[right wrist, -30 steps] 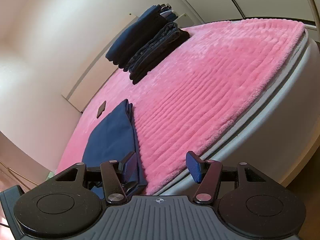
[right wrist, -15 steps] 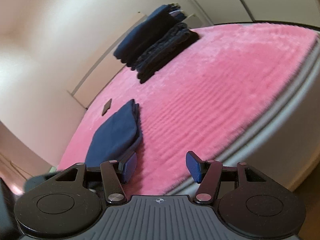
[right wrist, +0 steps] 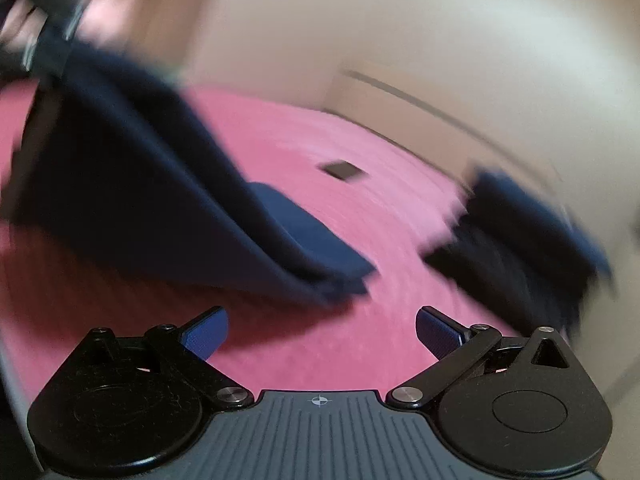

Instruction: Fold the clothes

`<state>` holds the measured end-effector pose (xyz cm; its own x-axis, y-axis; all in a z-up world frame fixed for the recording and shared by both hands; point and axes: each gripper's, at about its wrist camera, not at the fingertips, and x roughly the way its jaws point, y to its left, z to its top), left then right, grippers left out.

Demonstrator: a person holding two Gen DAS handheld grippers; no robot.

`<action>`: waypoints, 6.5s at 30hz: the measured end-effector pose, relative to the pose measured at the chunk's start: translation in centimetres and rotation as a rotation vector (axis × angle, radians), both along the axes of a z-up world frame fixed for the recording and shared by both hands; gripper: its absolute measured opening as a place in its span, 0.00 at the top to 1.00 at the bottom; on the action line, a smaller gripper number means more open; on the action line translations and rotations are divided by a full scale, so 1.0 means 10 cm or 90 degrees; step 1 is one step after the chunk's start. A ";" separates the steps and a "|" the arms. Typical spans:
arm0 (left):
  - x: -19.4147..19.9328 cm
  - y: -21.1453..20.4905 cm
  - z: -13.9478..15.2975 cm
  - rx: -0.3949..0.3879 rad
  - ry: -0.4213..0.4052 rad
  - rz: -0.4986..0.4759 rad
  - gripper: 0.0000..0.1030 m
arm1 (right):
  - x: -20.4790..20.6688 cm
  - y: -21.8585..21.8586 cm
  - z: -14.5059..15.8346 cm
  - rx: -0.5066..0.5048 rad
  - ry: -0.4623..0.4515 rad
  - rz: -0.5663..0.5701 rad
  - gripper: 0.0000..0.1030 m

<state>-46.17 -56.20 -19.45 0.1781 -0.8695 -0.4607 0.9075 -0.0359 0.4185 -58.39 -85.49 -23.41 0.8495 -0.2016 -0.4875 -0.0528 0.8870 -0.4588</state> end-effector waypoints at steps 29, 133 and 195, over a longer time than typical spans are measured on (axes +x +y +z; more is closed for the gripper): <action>0.31 1.88 0.94 -0.146 0.065 0.113 0.95 | -0.45 1.87 1.32 -0.241 0.118 0.127 0.88; 2.22 1.01 -1.01 0.147 0.326 0.304 0.77 | 0.47 0.17 -0.14 0.646 -0.018 -0.245 0.65; 0.56 1.68 -0.71 0.093 0.158 0.162 0.63 | -0.72 1.88 0.16 0.384 -0.046 -0.082 0.74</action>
<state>-40.55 -39.42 -26.52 0.2464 -0.7343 -0.6325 0.9684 0.1601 0.1914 -65.59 -66.72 -21.86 0.8716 -0.0111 -0.4901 0.0839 0.9884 0.1269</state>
